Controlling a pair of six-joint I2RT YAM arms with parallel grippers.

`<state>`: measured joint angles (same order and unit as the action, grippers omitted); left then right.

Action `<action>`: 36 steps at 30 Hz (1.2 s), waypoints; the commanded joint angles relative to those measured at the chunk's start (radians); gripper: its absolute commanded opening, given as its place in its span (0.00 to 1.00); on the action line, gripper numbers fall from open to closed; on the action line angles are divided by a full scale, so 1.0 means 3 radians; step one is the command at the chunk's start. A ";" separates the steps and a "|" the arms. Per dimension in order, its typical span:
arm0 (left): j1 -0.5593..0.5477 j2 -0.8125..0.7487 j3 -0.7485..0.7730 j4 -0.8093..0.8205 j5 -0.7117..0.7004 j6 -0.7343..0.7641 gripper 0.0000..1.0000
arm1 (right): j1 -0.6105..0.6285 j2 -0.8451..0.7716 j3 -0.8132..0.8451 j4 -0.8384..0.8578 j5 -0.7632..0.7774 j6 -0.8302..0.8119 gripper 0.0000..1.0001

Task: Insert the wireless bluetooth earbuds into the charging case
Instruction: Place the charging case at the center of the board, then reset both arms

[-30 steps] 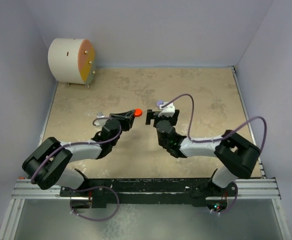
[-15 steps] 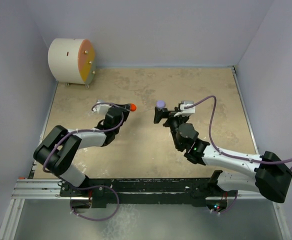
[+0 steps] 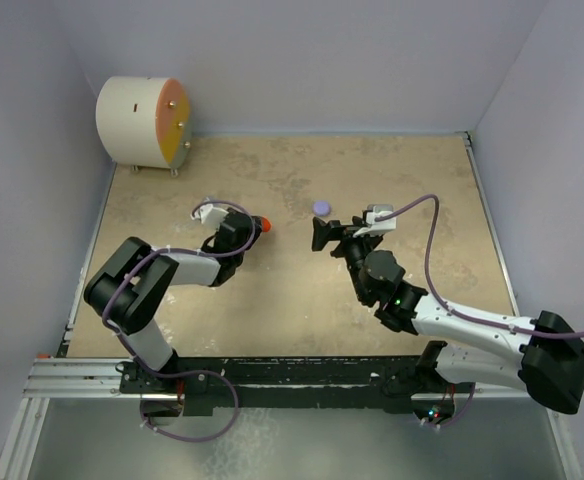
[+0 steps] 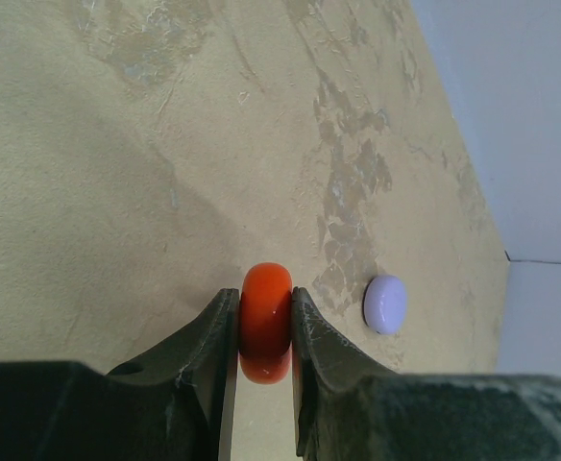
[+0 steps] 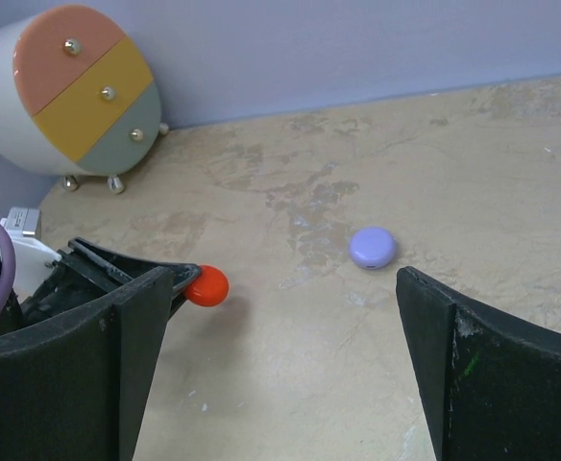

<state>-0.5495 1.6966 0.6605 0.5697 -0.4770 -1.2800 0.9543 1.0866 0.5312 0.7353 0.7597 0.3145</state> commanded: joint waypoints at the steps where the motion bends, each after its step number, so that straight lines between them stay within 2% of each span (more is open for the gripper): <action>1: 0.0040 0.0013 0.0116 0.0012 -0.0011 0.0226 0.21 | -0.0020 -0.0094 -0.0036 0.0043 -0.0042 0.0022 1.00; 3: 0.0046 0.0015 0.0118 -0.0013 0.0002 0.0260 0.31 | -0.0021 -0.0085 -0.0032 0.0040 -0.0055 0.0026 1.00; 6: 0.0069 0.0022 0.0118 -0.0054 0.0049 0.0282 0.41 | -0.0022 -0.0066 -0.0025 0.0024 -0.0064 0.0034 1.00; 12: 0.0088 -0.0136 0.0080 -0.0279 0.0002 0.0344 0.51 | -0.0021 -0.0056 -0.0020 0.0019 -0.0078 0.0046 1.00; 16: 0.0115 -0.0552 -0.0023 -0.0710 -0.0313 0.0348 0.60 | -0.0021 -0.0053 -0.0016 0.0013 -0.0093 0.0046 1.00; 20: 0.0139 -0.1177 -0.0090 -0.1447 -0.0828 0.0337 0.71 | -0.0037 -0.0030 0.0025 -0.0098 -0.0051 0.0156 1.00; 25: 0.0139 -0.2006 -0.0220 -0.2216 -0.1308 0.0414 0.72 | -0.0343 -0.0034 0.0086 -0.0511 -0.0045 0.0610 1.00; 28: 0.0139 -0.2503 -0.0325 -0.2660 -0.1577 0.0345 0.73 | -0.0690 -0.0087 0.0023 -0.0513 -0.0305 0.0698 1.00; 31: 0.0142 -0.2856 -0.0437 -0.2925 -0.1704 0.0284 0.73 | -0.0872 -0.0137 -0.0058 -0.0457 -0.0462 0.0688 1.00; 36: 0.0140 -0.3202 -0.0564 -0.3194 -0.1771 0.0121 0.73 | -0.0961 -0.0171 -0.0092 -0.0505 -0.0426 0.0824 1.00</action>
<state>-0.5117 0.7887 0.5133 -0.1764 -0.9031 -1.1481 0.6811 1.0622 0.5076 0.5762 0.6483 0.4992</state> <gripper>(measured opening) 0.731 0.997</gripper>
